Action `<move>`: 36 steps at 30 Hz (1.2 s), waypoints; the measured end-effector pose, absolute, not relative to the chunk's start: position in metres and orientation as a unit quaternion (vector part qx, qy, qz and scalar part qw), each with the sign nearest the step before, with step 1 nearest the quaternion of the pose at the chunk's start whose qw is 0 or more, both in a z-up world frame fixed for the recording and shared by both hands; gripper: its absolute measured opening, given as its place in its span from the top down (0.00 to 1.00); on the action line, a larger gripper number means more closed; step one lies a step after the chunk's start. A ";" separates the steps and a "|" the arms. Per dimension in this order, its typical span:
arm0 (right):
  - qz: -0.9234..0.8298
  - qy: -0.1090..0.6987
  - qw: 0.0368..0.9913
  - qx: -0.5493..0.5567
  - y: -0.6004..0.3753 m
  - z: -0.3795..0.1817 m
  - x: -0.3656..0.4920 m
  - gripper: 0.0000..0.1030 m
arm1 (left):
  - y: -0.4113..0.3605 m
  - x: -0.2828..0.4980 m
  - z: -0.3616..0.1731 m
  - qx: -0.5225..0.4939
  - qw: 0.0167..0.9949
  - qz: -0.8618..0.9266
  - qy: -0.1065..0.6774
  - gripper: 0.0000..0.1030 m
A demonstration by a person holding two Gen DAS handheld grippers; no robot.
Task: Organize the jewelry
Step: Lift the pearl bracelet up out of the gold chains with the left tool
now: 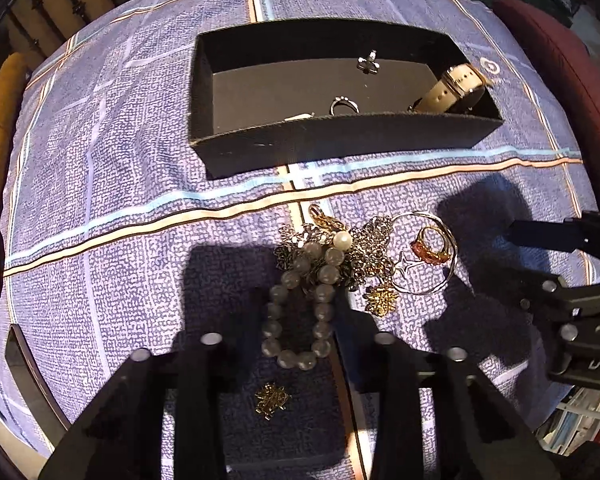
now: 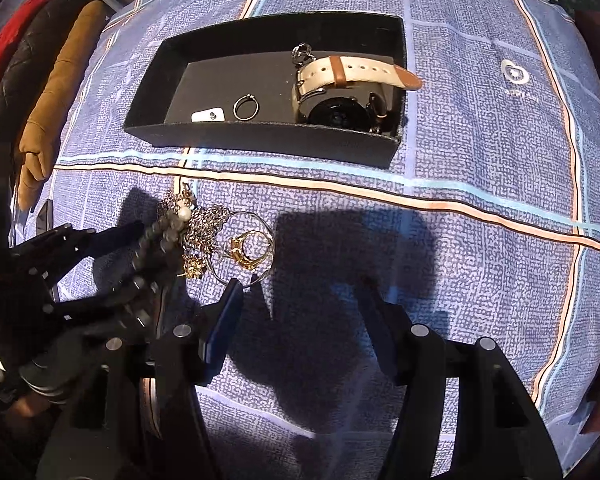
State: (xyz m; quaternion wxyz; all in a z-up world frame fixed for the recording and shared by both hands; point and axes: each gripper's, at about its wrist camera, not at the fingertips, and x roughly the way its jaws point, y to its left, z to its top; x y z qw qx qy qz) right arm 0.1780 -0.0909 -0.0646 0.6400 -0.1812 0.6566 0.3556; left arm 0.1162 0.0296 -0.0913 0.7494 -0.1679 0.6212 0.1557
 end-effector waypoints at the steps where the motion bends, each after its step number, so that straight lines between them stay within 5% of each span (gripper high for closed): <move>1: 0.358 0.657 0.639 -0.182 -0.090 -0.065 0.177 0.39 | 0.035 0.113 -0.089 -0.185 0.751 0.154 0.615 0.80; 4: 0.365 0.655 0.636 -0.184 -0.086 -0.065 0.173 0.36 | 0.048 0.101 -0.079 -0.227 0.756 0.154 0.594 0.91; 9: 0.385 0.632 0.639 -0.210 -0.071 -0.063 0.164 0.36 | 0.057 0.078 -0.053 -0.264 0.770 0.155 0.559 0.91; 12: 0.392 0.624 0.635 -0.231 -0.060 -0.068 0.160 0.50 | 0.058 0.068 -0.045 -0.276 0.770 0.157 0.553 0.91; 16: 0.400 0.608 0.636 -0.257 -0.046 -0.071 0.155 0.54 | 0.050 0.045 -0.025 -0.290 0.774 0.153 0.543 0.91; 20: 0.403 0.606 0.628 -0.276 -0.039 -0.078 0.154 0.75 | 0.043 0.041 -0.008 -0.295 0.782 0.142 0.530 0.91; 36: 0.427 0.625 0.633 -0.162 -0.090 -0.024 0.152 0.76 | 0.035 0.035 0.048 -0.291 0.817 0.127 0.481 0.91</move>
